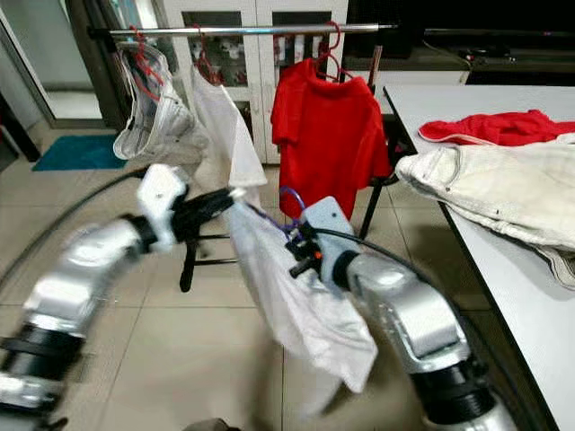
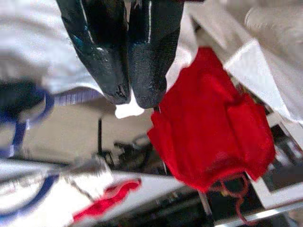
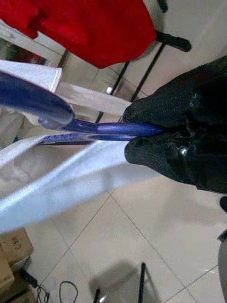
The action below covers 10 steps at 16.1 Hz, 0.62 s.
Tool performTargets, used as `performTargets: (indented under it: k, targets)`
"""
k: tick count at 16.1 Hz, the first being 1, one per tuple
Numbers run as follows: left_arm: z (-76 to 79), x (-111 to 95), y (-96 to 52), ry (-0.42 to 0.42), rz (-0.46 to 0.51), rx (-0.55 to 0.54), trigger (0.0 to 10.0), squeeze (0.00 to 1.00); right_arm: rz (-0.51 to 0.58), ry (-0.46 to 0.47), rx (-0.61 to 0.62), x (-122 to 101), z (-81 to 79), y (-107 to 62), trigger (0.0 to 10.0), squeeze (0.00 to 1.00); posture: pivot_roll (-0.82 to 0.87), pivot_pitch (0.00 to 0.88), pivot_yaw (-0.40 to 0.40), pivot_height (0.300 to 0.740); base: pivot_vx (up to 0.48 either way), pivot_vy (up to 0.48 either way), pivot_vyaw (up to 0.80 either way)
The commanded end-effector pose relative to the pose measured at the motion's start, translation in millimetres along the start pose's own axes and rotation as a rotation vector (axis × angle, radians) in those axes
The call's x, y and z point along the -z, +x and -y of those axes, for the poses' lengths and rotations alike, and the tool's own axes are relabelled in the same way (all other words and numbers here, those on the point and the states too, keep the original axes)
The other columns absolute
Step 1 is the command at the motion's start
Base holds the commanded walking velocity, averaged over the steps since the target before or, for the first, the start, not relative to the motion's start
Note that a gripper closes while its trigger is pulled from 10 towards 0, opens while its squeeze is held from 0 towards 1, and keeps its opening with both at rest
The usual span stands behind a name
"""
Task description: Hang hanger
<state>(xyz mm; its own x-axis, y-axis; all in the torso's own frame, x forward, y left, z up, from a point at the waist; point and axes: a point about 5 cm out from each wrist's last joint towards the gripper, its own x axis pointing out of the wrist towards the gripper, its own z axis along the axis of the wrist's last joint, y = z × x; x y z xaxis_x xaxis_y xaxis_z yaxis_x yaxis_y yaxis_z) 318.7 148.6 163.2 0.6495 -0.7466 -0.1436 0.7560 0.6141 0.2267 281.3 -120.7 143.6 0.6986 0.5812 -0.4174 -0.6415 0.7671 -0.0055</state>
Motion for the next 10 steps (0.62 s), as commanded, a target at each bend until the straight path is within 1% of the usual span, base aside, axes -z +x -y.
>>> performTargets:
  k: [1,2,5,7,8,9,10]
  targets:
    - [-4.3,-5.8,-6.8,0.055,-0.054,0.101,0.0,0.0,0.149,-0.004,-0.107,-17.2,-5.5,-5.3,10.0,0.0,0.03,0.0,0.043,0.74,0.0,0.0,0.0]
    - [-7.6,-5.3,-10.5,0.071,-0.084,0.121,0.0,0.0,0.171,-0.037,-0.163,-18.9,-8.3,-8.9,10.0,0.0,0.04,0.0,0.045,0.74,0.0,0.0,0.0]
    - [-16.9,-8.4,-14.7,0.098,-0.133,0.136,0.0,0.0,0.123,-0.115,-0.28,-11.6,-12.1,-17.7,10.0,0.0,0.03,0.0,0.048,0.74,0.0,0.0,0.0]
    - [-19.2,-10.9,-14.5,0.107,-0.138,0.14,0.0,0.0,0.058,-0.165,-0.273,-4.5,-8.6,-18.6,10.0,0.0,0.03,0.0,0.05,0.74,0.0,0.0,0.0]
    - [-20.7,-13.4,-13.8,0.109,-0.133,0.136,0.0,0.0,-0.004,-0.216,-0.256,3.7,-5.1,-17.6,10.0,0.0,0.03,0.0,0.051,0.74,0.0,0.0,0.0]
    - [-21.1,-15.4,-13.6,0.108,-0.132,0.147,0.0,0.0,-0.025,-0.235,-0.231,8.4,-1.1,-14.9,10.0,0.0,0.03,0.0,0.051,0.74,0.0,0.0,0.0]
    - [-19.5,-16.3,-13.9,0.104,-0.131,0.167,0.0,0.0,-0.022,-0.241,-0.232,8.4,-1.6,-12.6,10.0,0.0,0.03,0.0,0.048,0.74,0.0,0.0,0.0]
